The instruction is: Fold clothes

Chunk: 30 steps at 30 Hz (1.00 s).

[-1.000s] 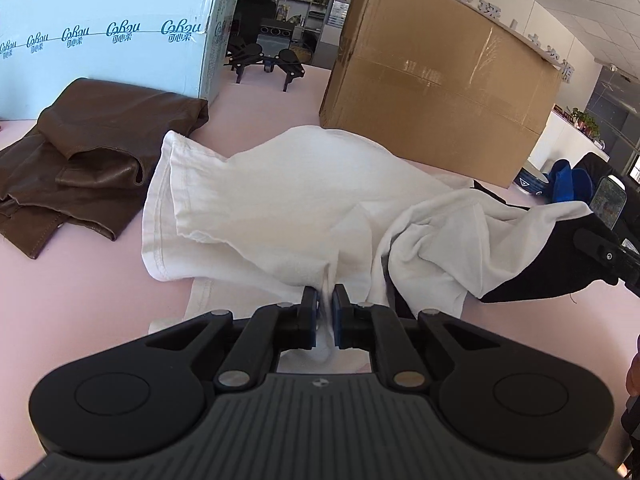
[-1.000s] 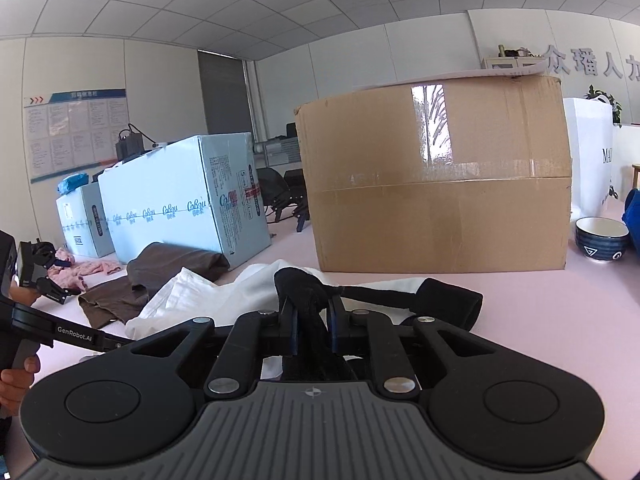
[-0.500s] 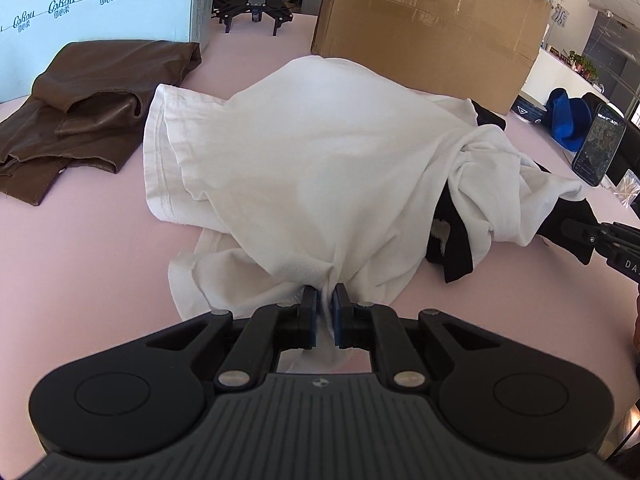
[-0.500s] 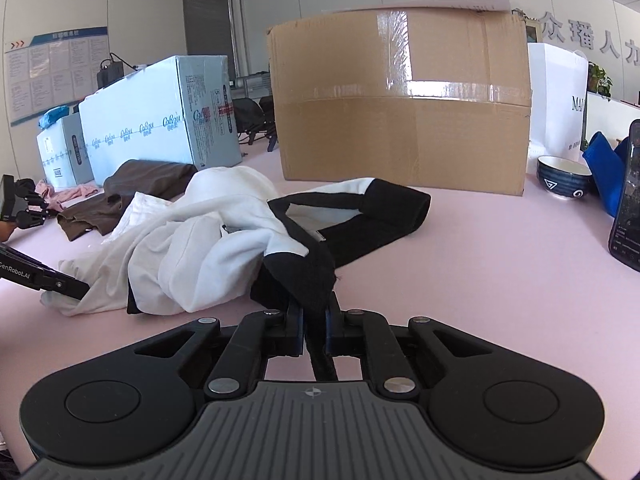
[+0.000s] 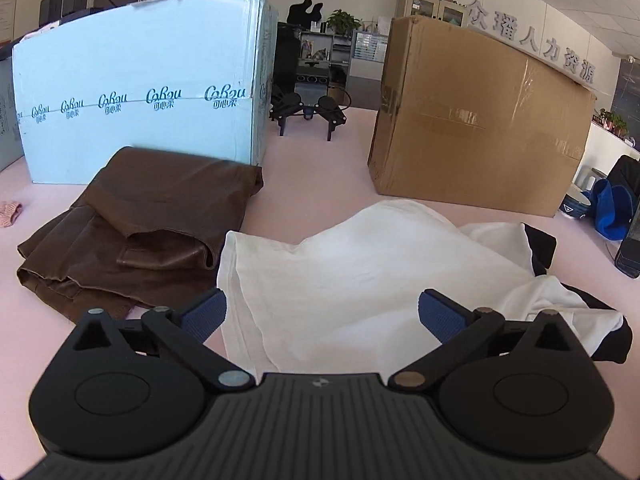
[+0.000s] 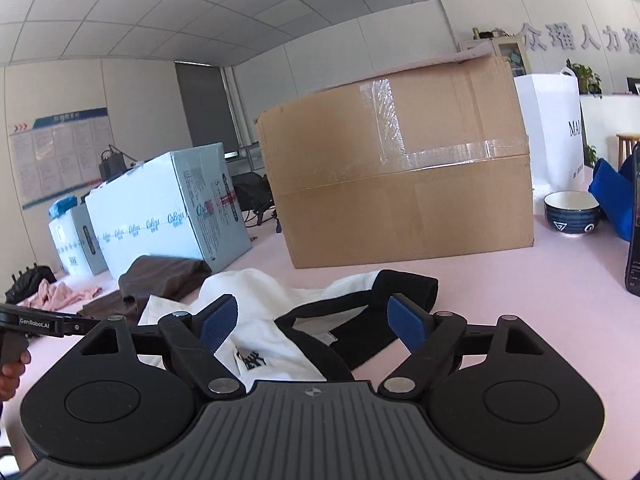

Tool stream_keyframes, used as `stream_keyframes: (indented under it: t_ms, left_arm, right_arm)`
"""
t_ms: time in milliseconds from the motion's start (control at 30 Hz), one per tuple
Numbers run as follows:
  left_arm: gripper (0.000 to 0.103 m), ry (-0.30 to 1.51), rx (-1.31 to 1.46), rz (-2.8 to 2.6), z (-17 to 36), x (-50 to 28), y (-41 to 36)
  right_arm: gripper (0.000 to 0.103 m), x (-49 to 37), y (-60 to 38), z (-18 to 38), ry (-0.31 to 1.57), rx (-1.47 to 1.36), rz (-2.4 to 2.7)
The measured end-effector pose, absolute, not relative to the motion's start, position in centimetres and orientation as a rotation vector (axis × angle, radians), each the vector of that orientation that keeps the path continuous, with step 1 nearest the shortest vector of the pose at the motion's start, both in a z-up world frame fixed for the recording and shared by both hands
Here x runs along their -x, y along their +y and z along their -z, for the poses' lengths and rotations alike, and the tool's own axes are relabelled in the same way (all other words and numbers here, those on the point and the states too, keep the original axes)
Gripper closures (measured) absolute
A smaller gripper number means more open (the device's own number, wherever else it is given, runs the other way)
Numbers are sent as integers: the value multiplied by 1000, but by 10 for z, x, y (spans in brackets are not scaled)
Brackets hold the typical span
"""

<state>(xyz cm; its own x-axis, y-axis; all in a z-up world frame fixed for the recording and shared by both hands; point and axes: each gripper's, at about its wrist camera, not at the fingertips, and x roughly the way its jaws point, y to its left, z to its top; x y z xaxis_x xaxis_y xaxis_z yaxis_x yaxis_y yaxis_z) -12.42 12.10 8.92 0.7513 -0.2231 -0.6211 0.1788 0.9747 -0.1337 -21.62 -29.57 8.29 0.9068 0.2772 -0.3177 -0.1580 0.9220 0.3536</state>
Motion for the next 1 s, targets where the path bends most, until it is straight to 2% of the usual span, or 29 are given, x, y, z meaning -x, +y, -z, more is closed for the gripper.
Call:
stream_keyframes:
  t_ms: [33, 133, 233, 333, 400, 433, 467, 500, 533, 567, 600, 667, 700, 767, 1000]
  left_arm:
    - [0, 745, 85, 211, -84, 107, 118]
    - [0, 888, 142, 185, -62, 65, 114]
    - [1, 915, 144, 90, -44, 41, 114]
    - [10, 899, 108, 40, -35, 26, 111]
    - [21, 899, 103, 72, -37, 16, 103]
    - [23, 900, 106, 80, -38, 13, 100]
    - [35, 897, 102, 78, -39, 8, 94]
    - [47, 894, 95, 74, -39, 4, 89]
    - [54, 891, 80, 57, -39, 2, 85]
    - [65, 887, 60, 38, -39, -1, 81]
    - [70, 882, 39, 18, -39, -4, 77]
    - [87, 874, 22, 5, -39, -9, 72]
    - [92, 872, 23, 7, -39, -13, 71]
    - [93, 877, 44, 19, -42, -22, 70]
    - [94, 828, 99, 28, -51, -36, 61]
  right_arm:
    - [21, 201, -298, -85, 403, -364, -208]
    - [21, 116, -314, -70, 655, -597, -172]
    - [21, 64, -316, -41, 795, -735, -203]
    - [21, 45, -308, -28, 822, -725, -199]
    - [24, 35, -300, -26, 816, -683, -221]
    - [30, 31, -295, -29, 802, -643, -235]
    - [44, 28, -291, -32, 790, -613, -236]
    - [52, 24, -288, -32, 803, -588, -235]
    - [64, 20, -284, -31, 815, -563, -234]
    - [70, 16, -282, -28, 836, -555, -234]
    - [72, 14, -281, -25, 849, -554, -232]
    - [86, 11, -280, -19, 866, -549, -233]
    - [88, 10, -280, -18, 865, -545, -235]
    - [95, 12, -282, -22, 833, -539, -236]
    - [97, 22, -295, -43, 650, -556, -246]
